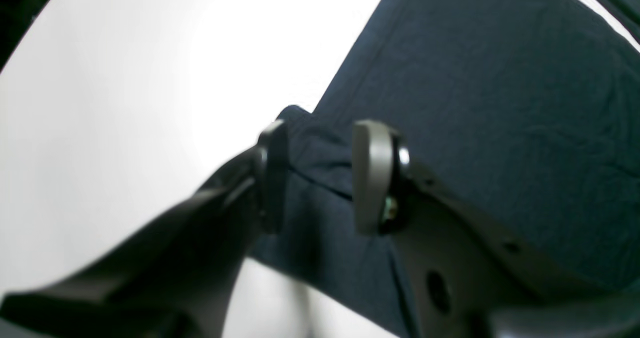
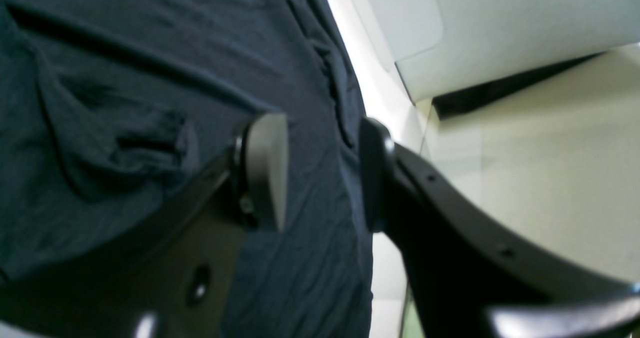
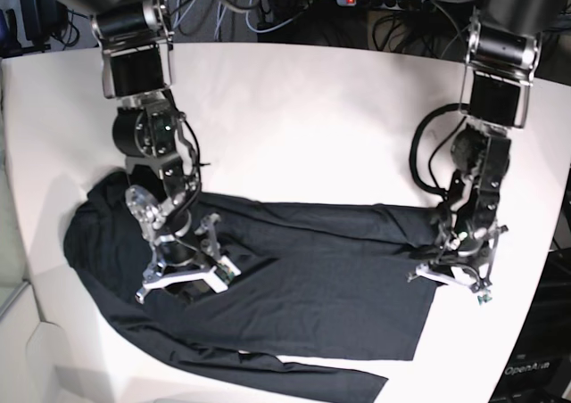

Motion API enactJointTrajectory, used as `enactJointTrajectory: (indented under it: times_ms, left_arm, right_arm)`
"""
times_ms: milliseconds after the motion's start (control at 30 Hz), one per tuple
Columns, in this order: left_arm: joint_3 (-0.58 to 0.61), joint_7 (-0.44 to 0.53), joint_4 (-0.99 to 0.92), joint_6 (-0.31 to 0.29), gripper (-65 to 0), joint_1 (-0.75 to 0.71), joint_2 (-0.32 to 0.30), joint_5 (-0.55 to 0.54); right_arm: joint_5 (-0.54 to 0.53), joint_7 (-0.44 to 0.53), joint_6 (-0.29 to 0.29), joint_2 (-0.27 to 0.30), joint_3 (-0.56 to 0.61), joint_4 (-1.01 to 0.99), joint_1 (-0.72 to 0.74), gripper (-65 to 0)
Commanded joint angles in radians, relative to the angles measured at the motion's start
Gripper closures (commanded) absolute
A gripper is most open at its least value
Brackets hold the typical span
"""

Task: Fold the T-shirt properly
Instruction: 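Lift the gripped shirt edge slightly with both grippers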

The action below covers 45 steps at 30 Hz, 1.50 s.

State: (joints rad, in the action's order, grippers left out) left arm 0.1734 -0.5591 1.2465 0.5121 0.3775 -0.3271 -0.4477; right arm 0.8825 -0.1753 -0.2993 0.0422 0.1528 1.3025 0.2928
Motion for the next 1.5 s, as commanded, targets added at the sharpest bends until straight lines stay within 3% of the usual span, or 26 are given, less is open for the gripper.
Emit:
enactJointTrajectory:
  times_ms: [0, 133, 333, 567, 767, 900, 1167, 1333, 1467]
  left_arm:
    - [-0.004, 0.024, 0.032, 0.000, -21.2, 0.005, -0.010, 0.013]
    - [-0.004, 0.029, 0.028, 0.000, -20.9, -0.042, -0.010, 0.014]
    - [0.001, 0.026, -0.004, 0.000, -19.3, -0.058, -0.007, 0.014]
    - [0.036, 0.030, -0.014, 0.000, -0.4, -0.071, -0.011, 0.016]
    - [0.036, 0.032, -0.023, 0.000, 0.0, -0.071, -0.011, 0.022]
    - [0.036, 0.034, -0.077, 0.000, 0.0, -0.068, -0.002, 0.092]
    - [0.036, 0.035, -0.113, 0.000, 0.0, -0.070, 0.019, 0.129]
    - [0.036, 0.035, -0.112, 0.000, 0.0, -0.070, 0.019, 0.129]
    - [0.036, 0.035, -0.118, 0.000, 0.0, -0.071, 0.019, 0.129]
  right_arm:
    - [-0.001, 0.009, 0.013, 0.003, -0.005, 0.036, 0.029, -24.7]
    - [-0.003, 0.012, 0.013, 0.022, -0.035, 0.075, -0.020, -22.3]
    - [-0.007, 0.012, 0.013, 0.037, -0.109, 0.068, -0.045, 0.0]
    - [-0.009, 0.013, 0.013, 0.037, -0.238, 0.067, -0.062, 0.0]
    - [-0.010, 0.047, 0.013, 0.035, -0.309, 0.048, -0.120, 0.0]
    - [-0.006, 0.063, 0.013, 0.032, -0.341, 0.101, -0.172, 0.0]
    - [-0.003, 0.061, 0.007, 0.032, -0.332, 0.253, -0.264, -0.2]
    - [-0.003, 0.067, -0.027, 0.031, -0.330, 0.302, -0.320, -12.0]
    - [-0.004, 0.070, -0.143, 0.031, -0.330, 0.332, -0.366, -20.6]
